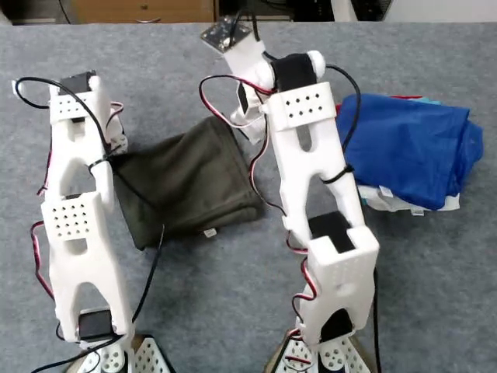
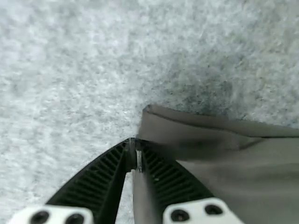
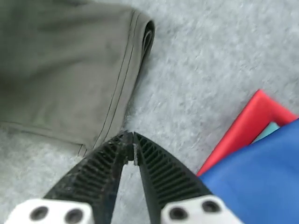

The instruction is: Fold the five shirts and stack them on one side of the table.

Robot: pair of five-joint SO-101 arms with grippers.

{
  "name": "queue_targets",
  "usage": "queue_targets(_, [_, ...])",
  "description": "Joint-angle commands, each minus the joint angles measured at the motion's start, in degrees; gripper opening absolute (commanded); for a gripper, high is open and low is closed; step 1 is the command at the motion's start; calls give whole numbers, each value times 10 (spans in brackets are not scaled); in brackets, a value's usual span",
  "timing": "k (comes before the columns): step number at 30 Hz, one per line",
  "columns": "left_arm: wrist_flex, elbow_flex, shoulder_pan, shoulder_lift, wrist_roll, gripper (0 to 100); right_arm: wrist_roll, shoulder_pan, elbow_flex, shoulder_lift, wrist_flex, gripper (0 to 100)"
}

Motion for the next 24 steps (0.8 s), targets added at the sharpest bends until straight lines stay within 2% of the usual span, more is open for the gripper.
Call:
queue_targets(1, [19, -33, -7, -1, 4, 19, -3, -9, 29, -42, -4, 2])
queue_targets(6, [22, -33, -7, -6, 4, 19, -3, -15, 96, -85, -24, 2])
queue_targets(10, [22, -28, -8, -6, 5, 19, -3, -33, 204, -142, -71, 2])
queue_targets(17, [22, 3, -18, -6, 3, 19, -3, -48, 455, -255, -252, 3])
queue_targets(24, [18, 2, -20, -6, 1, 19, -6, -29, 602, -287, -401, 4])
